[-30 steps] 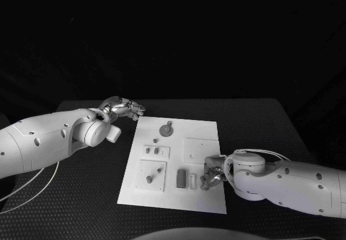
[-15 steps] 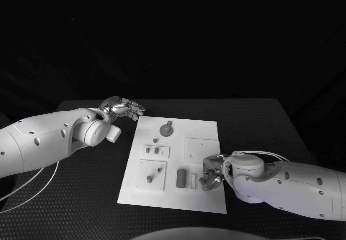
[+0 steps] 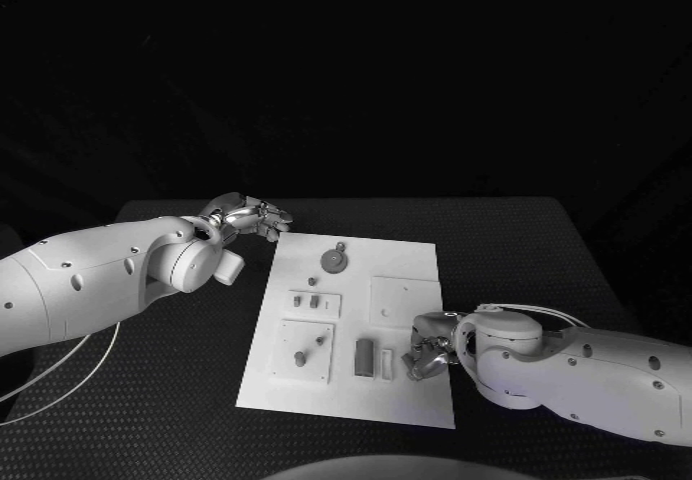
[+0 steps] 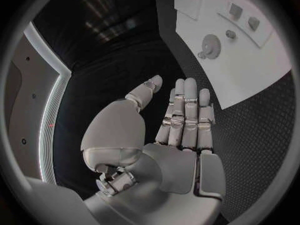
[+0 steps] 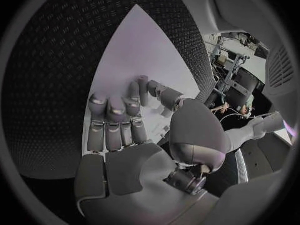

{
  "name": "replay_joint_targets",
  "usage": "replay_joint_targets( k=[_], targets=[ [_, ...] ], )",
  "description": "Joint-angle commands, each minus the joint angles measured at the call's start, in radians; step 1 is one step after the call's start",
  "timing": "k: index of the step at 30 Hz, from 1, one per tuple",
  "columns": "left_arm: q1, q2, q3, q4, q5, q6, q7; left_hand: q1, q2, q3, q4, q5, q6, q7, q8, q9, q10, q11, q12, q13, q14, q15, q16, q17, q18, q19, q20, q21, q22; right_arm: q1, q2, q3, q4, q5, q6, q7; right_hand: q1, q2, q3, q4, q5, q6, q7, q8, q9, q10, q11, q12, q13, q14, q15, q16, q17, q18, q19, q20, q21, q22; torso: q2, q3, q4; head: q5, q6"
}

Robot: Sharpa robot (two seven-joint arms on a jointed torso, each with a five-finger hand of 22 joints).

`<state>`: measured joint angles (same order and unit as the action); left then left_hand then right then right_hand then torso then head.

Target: Assemble the parts on the task board

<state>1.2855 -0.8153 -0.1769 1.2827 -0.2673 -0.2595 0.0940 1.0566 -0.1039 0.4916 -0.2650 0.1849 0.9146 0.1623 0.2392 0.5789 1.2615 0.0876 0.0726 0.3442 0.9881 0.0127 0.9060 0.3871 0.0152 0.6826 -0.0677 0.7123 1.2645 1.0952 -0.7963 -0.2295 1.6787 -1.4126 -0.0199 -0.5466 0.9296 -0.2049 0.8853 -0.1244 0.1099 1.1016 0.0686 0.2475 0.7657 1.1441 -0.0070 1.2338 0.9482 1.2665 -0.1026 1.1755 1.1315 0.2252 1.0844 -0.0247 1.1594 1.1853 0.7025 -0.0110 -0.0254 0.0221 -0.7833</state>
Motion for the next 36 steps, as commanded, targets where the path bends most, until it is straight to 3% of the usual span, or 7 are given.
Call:
replay_joint_targets(
  k=[1, 7, 18, 23, 31, 36],
  targets=[
    [0.001, 0.001, 0.001, 0.003, -0.006, 0.014, 0.002, -0.005, 0.004, 0.000, 0.005, 0.001, -0.010, -0.001, 0.004, -0.002, -0.008, 0.000, 0.001, 0.001, 0.001, 0.003, -0.005, 0.001, -0.014, 0.005, -0.015, -0.004, 0.001, -0.004, -0.013, -0.002, -0.008, 0.040, -0.015, -0.034, 0.038, 0.067, 0.078, -0.083, 0.027, -0.020, 0.033, -0.109, -0.100, 0.013, -0.002, 0.004, -0.003, 0.014, -0.003, 0.004, 0.001, 0.037, 0.010, 0.001, 0.009, 0.000, 0.000, -0.0010, 0.0007, 0.001, 0.002],
    [0.001, 0.001, 0.000, 0.004, -0.008, 0.017, 0.001, -0.004, 0.004, 0.000, 0.005, 0.002, -0.010, -0.001, 0.004, -0.002, -0.008, 0.000, 0.001, 0.001, 0.001, 0.003, -0.005, 0.002, -0.013, 0.005, -0.016, -0.005, 0.001, 0.017, -0.021, 0.011, -0.003, 0.204, -0.068, -0.022, 0.018, 0.066, 0.088, -0.095, 0.051, -0.011, 0.029, -0.103, -0.113, 0.020, -0.005, 0.003, -0.005, 0.020, -0.006, 0.003, 0.000, 0.037, 0.017, -0.001, 0.011, -0.004, -0.001, -0.0018, 0.0012, 0.001, 0.003],
    [0.001, 0.001, 0.000, 0.006, -0.011, 0.019, -0.002, -0.004, 0.003, 0.001, 0.005, 0.002, -0.010, -0.001, 0.004, -0.002, -0.008, 0.000, 0.001, 0.001, 0.001, 0.003, -0.006, 0.002, -0.013, 0.005, -0.016, -0.005, 0.002, 0.024, 0.002, 0.012, -0.016, 0.380, -0.063, -0.020, -0.003, 0.077, 0.083, -0.111, 0.081, -0.009, 0.029, -0.098, -0.126, 0.021, -0.006, 0.001, -0.005, 0.021, -0.008, 0.002, 0.001, 0.037, 0.020, -0.003, 0.012, -0.009, 0.000, -0.0020, 0.0009, 0.000, 0.003],
    [0.001, 0.002, 0.000, 0.007, -0.012, 0.021, -0.003, -0.004, 0.003, 0.000, 0.005, 0.002, -0.010, -0.001, 0.004, -0.002, -0.008, 0.000, 0.001, 0.001, 0.001, 0.003, -0.006, 0.002, -0.013, 0.005, -0.016, -0.005, 0.002, 0.025, 0.026, 0.011, -0.029, 0.402, -0.031, -0.017, -0.008, 0.079, 0.080, -0.115, 0.085, -0.010, 0.029, -0.098, -0.129, 0.020, -0.005, 0.001, -0.005, 0.021, -0.009, 0.001, 0.001, 0.037, 0.019, -0.003, 0.012, -0.009, 0.000, -0.0025, 0.0008, -0.002, 0.003],
    [0.001, 0.002, 0.000, 0.006, -0.013, 0.025, -0.005, -0.004, 0.003, 0.000, 0.005, 0.002, -0.010, 0.000, 0.004, -0.002, -0.009, 0.000, 0.001, 0.001, 0.001, 0.003, -0.006, 0.003, -0.013, 0.005, -0.015, -0.005, 0.003, 0.024, 0.054, 0.008, -0.037, 0.443, -0.058, -0.011, -0.020, 0.077, 0.068, -0.119, 0.090, -0.007, 0.029, -0.094, -0.133, 0.015, -0.006, 0.001, -0.003, 0.018, -0.009, 0.001, 0.003, 0.037, 0.017, -0.002, 0.013, -0.010, 0.000, -0.0003, 0.0011, 0.000, 0.000],
    [0.001, 0.002, 0.000, 0.007, -0.014, 0.025, -0.006, -0.004, 0.003, 0.000, 0.005, 0.003, -0.011, 0.000, 0.004, -0.002, -0.009, 0.000, 0.001, 0.001, 0.001, 0.003, -0.006, 0.003, -0.013, 0.005, -0.015, -0.005, 0.003, 0.024, 0.065, 0.008, -0.041, 0.474, -0.040, -0.015, -0.035, 0.081, 0.051, -0.116, 0.087, -0.004, 0.027, -0.089, -0.138, 0.016, -0.007, 0.004, 0.000, 0.019, -0.010, 0.003, 0.004, 0.037, 0.019, -0.002, 0.015, -0.012, 0.000, -0.0007, 0.0010, 0.001, -0.003]
  ],
)
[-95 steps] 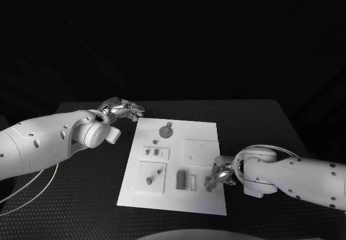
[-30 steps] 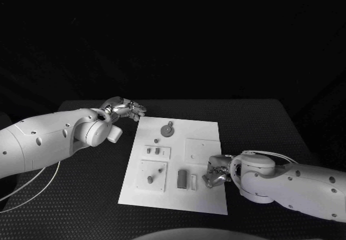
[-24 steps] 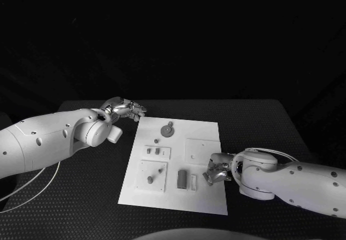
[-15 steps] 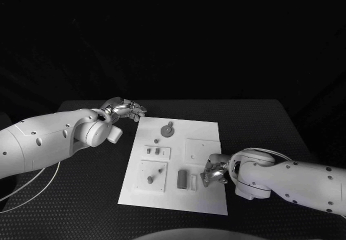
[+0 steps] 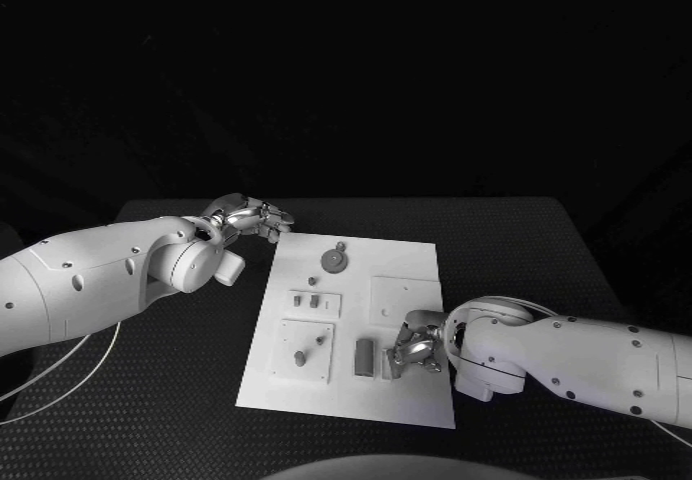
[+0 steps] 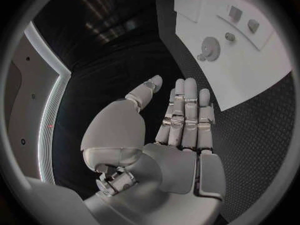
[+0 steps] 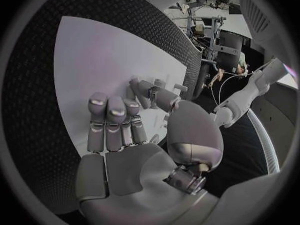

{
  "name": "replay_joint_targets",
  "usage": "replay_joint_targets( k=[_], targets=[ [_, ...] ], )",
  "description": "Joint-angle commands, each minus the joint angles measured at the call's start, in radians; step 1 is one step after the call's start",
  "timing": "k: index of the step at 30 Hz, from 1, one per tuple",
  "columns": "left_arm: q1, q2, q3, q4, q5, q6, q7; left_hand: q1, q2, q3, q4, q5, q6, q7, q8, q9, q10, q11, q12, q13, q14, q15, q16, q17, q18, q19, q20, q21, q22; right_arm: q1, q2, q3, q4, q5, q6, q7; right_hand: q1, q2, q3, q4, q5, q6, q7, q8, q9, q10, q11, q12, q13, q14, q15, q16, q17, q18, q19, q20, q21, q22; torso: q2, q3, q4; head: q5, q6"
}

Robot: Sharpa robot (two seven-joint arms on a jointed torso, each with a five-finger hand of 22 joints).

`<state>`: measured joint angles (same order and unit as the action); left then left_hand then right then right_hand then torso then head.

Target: Assemble the parts on the task board

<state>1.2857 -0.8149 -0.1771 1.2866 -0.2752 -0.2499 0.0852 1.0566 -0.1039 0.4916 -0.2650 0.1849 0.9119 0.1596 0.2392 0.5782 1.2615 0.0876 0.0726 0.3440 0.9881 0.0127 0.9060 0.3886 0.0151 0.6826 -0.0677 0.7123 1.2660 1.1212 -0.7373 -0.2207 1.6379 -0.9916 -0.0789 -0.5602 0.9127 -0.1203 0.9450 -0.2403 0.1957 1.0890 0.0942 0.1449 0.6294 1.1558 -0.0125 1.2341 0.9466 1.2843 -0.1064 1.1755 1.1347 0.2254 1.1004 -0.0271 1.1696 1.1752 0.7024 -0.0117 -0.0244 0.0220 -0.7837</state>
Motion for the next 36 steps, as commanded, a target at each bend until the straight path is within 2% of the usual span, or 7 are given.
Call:
replay_joint_targets(
  k=[1, 6, 15, 25, 36],
  targets=[
    [0.001, 0.002, 0.001, 0.003, -0.006, 0.016, 0.003, -0.004, 0.003, 0.000, 0.005, 0.003, -0.008, 0.002, 0.004, -0.001, -0.009, 0.000, 0.001, 0.001, 0.001, 0.003, -0.006, 0.002, -0.013, 0.005, -0.015, -0.005, 0.001, -0.002, 0.007, -0.001, -0.001, 0.054, 0.022, -0.003, -0.020, -0.003, -0.011, 0.000, 0.002, 0.008, 0.002, 0.014, -0.002, 0.004, -0.002, 0.004, 0.001, 0.001, -0.007, 0.003, 0.001, 0.036, 0.003, 0.000, 0.005, -0.002, 0.000, -0.0001, 0.0000, 0.002, -0.003],
    [0.001, 0.001, 0.001, 0.004, -0.006, 0.017, 0.002, -0.004, 0.002, 0.001, 0.005, 0.003, -0.008, 0.002, 0.004, -0.001, -0.009, 0.000, 0.001, 0.001, 0.001, 0.003, -0.007, 0.002, -0.013, 0.005, -0.015, -0.005, 0.002, -0.002, 0.011, -0.004, -0.010, 0.058, 0.031, -0.008, -0.029, -0.002, -0.021, 0.003, 0.003, 0.008, 0.001, 0.016, -0.006, 0.002, -0.002, 0.004, 0.002, 0.000, -0.007, 0.003, 0.002, 0.036, 0.001, 0.000, 0.005, -0.002, 0.000, -0.0014, -0.0001, 0.002, -0.005],
    [0.001, -0.001, 0.001, 0.005, -0.007, 0.017, 0.001, -0.004, 0.002, 0.000, 0.006, 0.003, -0.009, 0.003, 0.004, -0.001, -0.009, 0.000, 0.001, 0.001, 0.002, 0.003, -0.007, 0.002, -0.013, 0.005, -0.015, -0.006, 0.002, -0.002, 0.016, -0.006, -0.016, 0.056, 0.017, -0.009, -0.045, -0.004, -0.031, 0.011, 0.004, 0.007, 0.001, 0.018, -0.011, -0.001, -0.002, 0.003, 0.004, -0.002, -0.007, 0.002, 0.004, 0.036, -0.001, 0.001, 0.005, -0.004, 0.000, -0.0001, 0.0002, 0.006, -0.007],
    [0.001, -0.002, 0.001, 0.006, -0.009, 0.019, -0.001, -0.004, 0.002, 0.001, 0.005, 0.003, -0.009, 0.003, 0.004, -0.002, -0.009, 0.000, 0.001, 0.001, 0.001, 0.003, -0.007, 0.003, -0.013, 0.005, -0.015, -0.006, 0.002, -0.002, 0.014, -0.006, -0.014, 0.062, 0.053, -0.013, -0.078, -0.011, -0.043, 0.038, -0.016, 0.007, 0.001, 0.022, -0.019, -0.003, -0.002, 0.003, 0.005, -0.004, -0.007, 0.002, 0.005, 0.036, -0.004, 0.002, 0.006, -0.006, 0.000, -0.0001, -0.0004, 0.008, -0.011],
    [0.001, -0.002, 0.001, 0.004, -0.010, 0.020, -0.002, -0.004, 0.001, 0.000, 0.005, 0.003, -0.010, 0.003, 0.003, -0.002, -0.010, 0.000, 0.000, 0.001, 0.001, 0.003, -0.008, 0.003, -0.013, 0.005, -0.015, -0.006, 0.003, -0.002, 0.011, -0.006, -0.009, 0.061, 0.048, -0.009, -0.097, -0.020, -0.048, 0.054, -0.024, 0.010, 0.000, 0.026, -0.024, -0.005, -0.003, 0.004, 0.007, -0.005, -0.007, 0.002, 0.006, 0.036, -0.006, 0.002, 0.008, -0.006, 0.000, 0.0005, -0.0004, 0.007, -0.012]
  ],
)
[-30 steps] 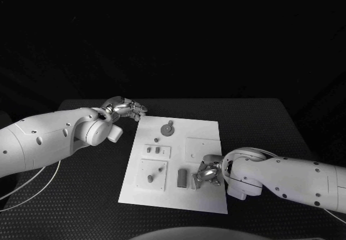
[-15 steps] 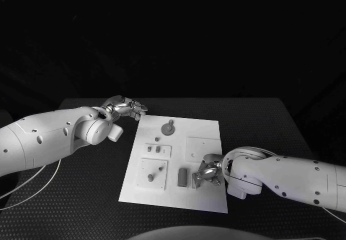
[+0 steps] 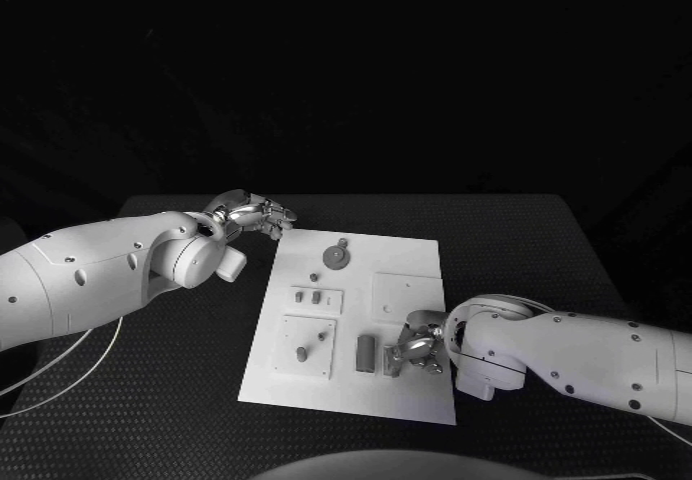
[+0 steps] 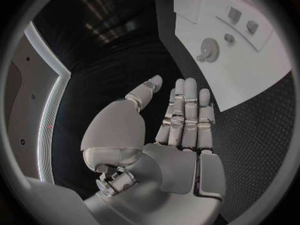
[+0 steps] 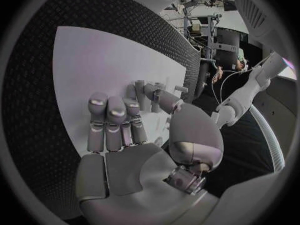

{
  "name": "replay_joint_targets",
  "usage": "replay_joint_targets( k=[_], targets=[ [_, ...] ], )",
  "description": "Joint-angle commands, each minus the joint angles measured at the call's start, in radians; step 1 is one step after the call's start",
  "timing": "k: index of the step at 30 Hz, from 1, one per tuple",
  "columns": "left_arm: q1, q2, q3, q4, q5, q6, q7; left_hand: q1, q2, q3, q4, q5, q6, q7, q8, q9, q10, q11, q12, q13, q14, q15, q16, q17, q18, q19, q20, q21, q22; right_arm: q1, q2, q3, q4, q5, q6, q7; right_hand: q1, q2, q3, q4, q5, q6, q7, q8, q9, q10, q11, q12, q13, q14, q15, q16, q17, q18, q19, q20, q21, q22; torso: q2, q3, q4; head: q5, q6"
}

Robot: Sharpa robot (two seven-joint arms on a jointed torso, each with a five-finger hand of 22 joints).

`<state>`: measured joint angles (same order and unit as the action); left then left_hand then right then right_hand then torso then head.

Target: Assemble the parts on the task board

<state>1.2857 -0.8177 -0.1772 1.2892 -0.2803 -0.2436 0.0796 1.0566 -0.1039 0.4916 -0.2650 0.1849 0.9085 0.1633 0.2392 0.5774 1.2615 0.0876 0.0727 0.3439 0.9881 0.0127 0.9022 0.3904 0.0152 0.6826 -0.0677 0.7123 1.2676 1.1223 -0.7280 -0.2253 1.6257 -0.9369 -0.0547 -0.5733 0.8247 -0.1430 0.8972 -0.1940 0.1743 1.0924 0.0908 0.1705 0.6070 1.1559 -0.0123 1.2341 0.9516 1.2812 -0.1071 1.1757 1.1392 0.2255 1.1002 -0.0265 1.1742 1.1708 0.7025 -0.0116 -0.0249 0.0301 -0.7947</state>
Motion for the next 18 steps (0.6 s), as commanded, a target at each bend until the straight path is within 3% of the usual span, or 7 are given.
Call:
replay_joint_targets(
  k=[1, 9, 18],
  targets=[
    [0.001, 0.001, 0.001, 0.001, -0.005, 0.014, 0.004, -0.004, 0.001, 0.000, 0.005, 0.003, -0.007, -0.001, 0.003, -0.001, -0.010, 0.000, 0.000, 0.001, 0.001, 0.003, -0.004, 0.001, -0.013, 0.005, -0.015, -0.006, 0.001, -0.003, 0.002, -0.002, 0.003, 0.006, 0.020, 0.007, -0.011, 0.002, -0.001, 0.009, -0.004, 0.007, 0.003, 0.001, -0.002, -0.005, -0.004, 0.004, 0.002, -0.002, -0.007, 0.002, 0.001, 0.036, -0.005, 0.001, 0.004, -0.001, 0.000, 0.0004, 0.0001, -0.001, -0.001],
    [0.001, 0.002, 0.001, 0.001, -0.005, 0.015, 0.002, -0.005, 0.001, 0.000, 0.006, 0.004, -0.007, -0.001, 0.003, -0.001, -0.010, 0.001, 0.000, 0.001, 0.001, 0.003, -0.004, 0.002, -0.013, 0.005, -0.015, -0.007, 0.002, -0.004, 0.004, -0.002, 0.005, 0.009, 0.012, 0.025, -0.027, -0.011, -0.003, 0.028, -0.025, 0.009, 0.001, 0.007, -0.008, -0.005, -0.006, 0.004, 0.003, -0.002, -0.009, 0.002, 0.002, 0.036, -0.007, -0.001, 0.005, -0.003, 0.000, 0.0004, 0.0000, 0.003, 0.000],
    [0.001, -0.001, 0.000, 0.002, -0.006, 0.017, -0.001, -0.006, 0.001, 0.000, 0.007, 0.004, -0.007, 0.000, 0.003, -0.001, -0.011, 0.001, 0.000, 0.001, 0.001, 0.003, -0.005, 0.002, -0.013, 0.005, -0.015, -0.007, 0.002, -0.004, 0.004, -0.001, 0.001, 0.007, -0.002, 0.031, -0.037, -0.010, -0.001, 0.046, -0.048, 0.010, 0.000, 0.011, -0.014, -0.004, -0.007, 0.004, 0.003, -0.002, -0.010, 0.001, 0.002, 0.036, -0.006, -0.002, 0.006, -0.005, 0.000, -0.0005, 0.0011, 0.004, 0.001]
  ],
)
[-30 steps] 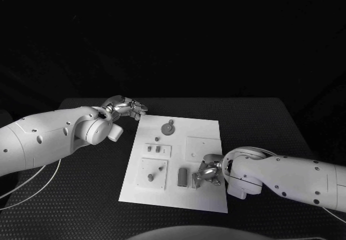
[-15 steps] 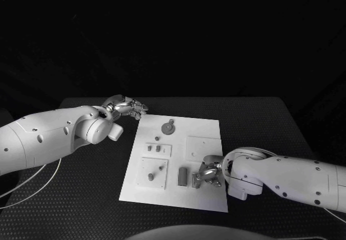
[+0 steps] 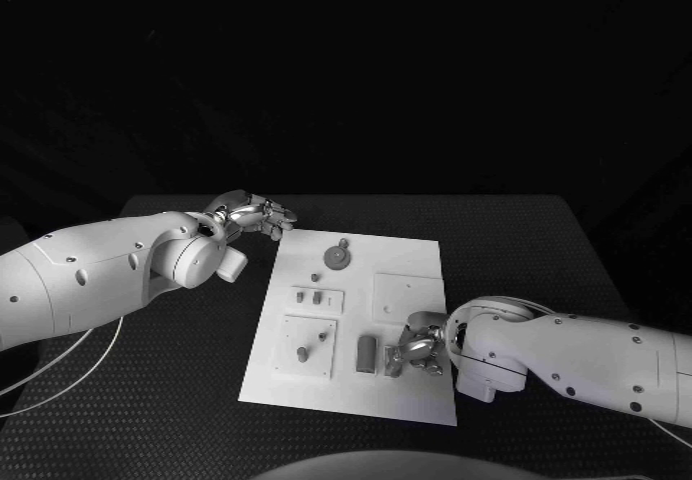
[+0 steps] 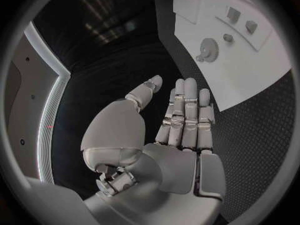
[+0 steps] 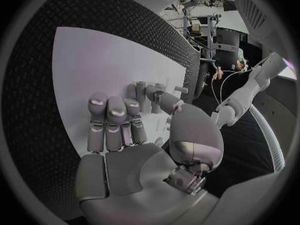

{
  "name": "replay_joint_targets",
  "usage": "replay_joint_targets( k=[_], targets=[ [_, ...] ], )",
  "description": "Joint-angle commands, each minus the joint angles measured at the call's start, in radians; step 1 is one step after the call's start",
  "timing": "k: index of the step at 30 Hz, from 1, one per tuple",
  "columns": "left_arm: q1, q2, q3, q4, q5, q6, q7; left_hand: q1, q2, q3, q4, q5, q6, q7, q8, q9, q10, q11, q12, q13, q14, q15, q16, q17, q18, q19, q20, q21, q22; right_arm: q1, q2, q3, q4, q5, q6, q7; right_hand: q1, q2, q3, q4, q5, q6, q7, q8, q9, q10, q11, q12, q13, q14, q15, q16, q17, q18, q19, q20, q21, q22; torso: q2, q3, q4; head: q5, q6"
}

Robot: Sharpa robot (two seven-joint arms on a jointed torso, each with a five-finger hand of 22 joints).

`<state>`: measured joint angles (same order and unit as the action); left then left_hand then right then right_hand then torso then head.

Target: Assemble the parts on the task board

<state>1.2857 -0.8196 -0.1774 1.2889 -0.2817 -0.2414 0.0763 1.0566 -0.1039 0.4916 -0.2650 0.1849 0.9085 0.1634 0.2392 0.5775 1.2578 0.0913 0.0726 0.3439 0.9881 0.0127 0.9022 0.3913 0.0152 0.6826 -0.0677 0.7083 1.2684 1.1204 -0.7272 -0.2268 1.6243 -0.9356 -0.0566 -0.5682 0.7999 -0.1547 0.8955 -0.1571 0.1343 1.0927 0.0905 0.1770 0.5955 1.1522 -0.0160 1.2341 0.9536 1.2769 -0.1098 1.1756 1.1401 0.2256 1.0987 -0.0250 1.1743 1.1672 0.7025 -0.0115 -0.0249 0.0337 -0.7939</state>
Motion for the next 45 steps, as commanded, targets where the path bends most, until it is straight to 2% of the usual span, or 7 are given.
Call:
replay_joint_targets(
  k=[1, 21, 25, 27, 31, 35, 45],
  targets=[
    [0.001, 0.001, 0.001, 0.003, -0.005, 0.014, 0.002, -0.006, 0.001, 0.000, 0.007, 0.004, -0.007, 0.000, 0.003, -0.001, -0.007, -0.003, 0.000, 0.001, 0.001, 0.003, -0.005, 0.001, -0.013, 0.005, -0.015, -0.003, 0.001, -0.002, 0.005, 0.000, 0.003, 0.006, 0.000, 0.027, -0.014, 0.001, 0.001, 0.010, -0.010, 0.010, 0.000, 0.005, -0.002, -0.001, -0.003, 0.004, 0.002, 0.003, -0.008, 0.001, 0.002, 0.036, -0.005, -0.004, 0.006, -0.002, 0.000, -0.0005, 0.0009, 0.001, -0.001],
    [0.001, 0.003, 0.001, 0.001, -0.007, 0.018, 0.001, -0.005, 0.001, 0.001, 0.007, 0.004, -0.008, 0.000, 0.003, -0.002, -0.007, -0.003, 0.000, 0.001, 0.000, 0.004, -0.006, 0.002, -0.013, 0.005, -0.015, -0.004, 0.002, -0.002, 0.008, 0.000, 0.002, 0.004, -0.005, 0.037, -0.025, -0.012, 0.001, 0.024, -0.051, 0.011, -0.002, 0.012, -0.009, -0.001, -0.005, 0.004, 0.003, 0.003, -0.010, 0.001, 0.002, 0.036, -0.004, -0.006, 0.008, -0.005, 0.000, -0.0002, -0.0009, 0.006, -0.002],
    [0.001, 0.003, 0.001, 0.000, -0.007, 0.020, -0.002, -0.006, 0.001, 0.001, 0.007, 0.004, -0.008, 0.000, 0.003, -0.002, -0.008, -0.003, 0.000, 0.001, 0.000, 0.004, -0.006, 0.002, -0.013, 0.005, -0.015, -0.004, 0.002, -0.002, 0.007, 0.000, 0.000, 0.004, -0.007, 0.045, -0.027, -0.026, 0.001, 0.032, -0.067, 0.010, -0.002, 0.014, -0.012, -0.001, -0.005, 0.003, 0.003, 0.003, -0.010, 0.000, 0.003, 0.036, -0.004, -0.007, 0.008, -0.007, 0.000, -0.0002, -0.0006, 0.007, -0.003],
    [0.001, 0.003, 0.001, 0.000, -0.008, 0.020, -0.002, -0.006, 0.001, 0.001, 0.007, 0.004, -0.008, 0.000, 0.003, -0.002, -0.008, -0.003, 0.000, 0.001, 0.001, 0.004, -0.006, 0.002, -0.013, 0.005, -0.015, -0.004, 0.002, -0.002, 0.006, 0.000, -0.001, 0.004, -0.006, 0.049, -0.033, -0.041, -0.002, 0.044, -0.079, 0.009, -0.001, 0.015, -0.014, -0.001, -0.005, 0.003, 0.003, 0.003, -0.010, 0.000, 0.003, 0.036, -0.004, -0.007, 0.008, -0.008, 0.000, -0.0002, -0.0006, 0.009, -0.003],
    [0.001, 0.003, 0.001, -0.001, -0.009, 0.020, -0.002, -0.006, 0.001, 0.001, 0.008, 0.004, -0.009, 0.000, 0.003, -0.002, -0.008, -0.003, 0.000, 0.001, 0.001, 0.004, -0.006, 0.003, -0.013, 0.005, -0.015, -0.004, 0.003, -0.002, 0.006, 0.000, 0.000, 0.007, 0.000, 0.058, -0.043, -0.068, -0.012, 0.060, -0.084, 0.008, -0.001, 0.018, -0.015, -0.001, -0.005, 0.003, 0.004, 0.003, -0.011, 0.000, 0.003, 0.036, -0.002, -0.008, 0.009, -0.010, 0.000, -0.0001, -0.0005, 0.010, -0.003],
    [0.001, 0.004, 0.001, -0.001, -0.009, 0.020, -0.003, -0.006, 0.001, 0.001, 0.008, 0.004, -0.009, 0.000, 0.003, -0.002, -0.008, -0.002, 0.000, 0.001, 0.001, 0.004, -0.006, 0.003, -0.013, 0.005, -0.015, -0.004, 0.003, -0.002, 0.005, 0.000, 0.000, 0.008, 0.004, 0.067, -0.049, -0.085, -0.028, 0.072, -0.085, 0.005, -0.001, 0.020, -0.015, -0.002, -0.005, 0.003, 0.004, 0.002, -0.011, 0.000, 0.003, 0.036, -0.001, -0.009, 0.009, -0.012, 0.000, 0.0003, -0.0005, 0.012, -0.003],
    [0.001, 0.004, 0.001, -0.001, -0.010, 0.019, -0.003, -0.006, 0.000, 0.001, 0.008, 0.004, -0.009, 0.000, 0.003, -0.002, -0.008, -0.002, 0.000, 0.001, 0.001, 0.004, -0.007, 0.003, -0.013, 0.006, -0.015, -0.004, 0.003, -0.002, 0.004, 0.001, 0.001, 0.007, 0.012, 0.072, -0.048, -0.096, -0.043, 0.080, -0.085, 0.000, -0.001, 0.022, -0.015, -0.005, -0.005, 0.002, 0.005, 0.000, -0.012, -0.001, 0.004, 0.036, -0.003, -0.011, 0.009, -0.013, 0.000, 0.0001, -0.0010, 0.012, -0.003]
  ],
)
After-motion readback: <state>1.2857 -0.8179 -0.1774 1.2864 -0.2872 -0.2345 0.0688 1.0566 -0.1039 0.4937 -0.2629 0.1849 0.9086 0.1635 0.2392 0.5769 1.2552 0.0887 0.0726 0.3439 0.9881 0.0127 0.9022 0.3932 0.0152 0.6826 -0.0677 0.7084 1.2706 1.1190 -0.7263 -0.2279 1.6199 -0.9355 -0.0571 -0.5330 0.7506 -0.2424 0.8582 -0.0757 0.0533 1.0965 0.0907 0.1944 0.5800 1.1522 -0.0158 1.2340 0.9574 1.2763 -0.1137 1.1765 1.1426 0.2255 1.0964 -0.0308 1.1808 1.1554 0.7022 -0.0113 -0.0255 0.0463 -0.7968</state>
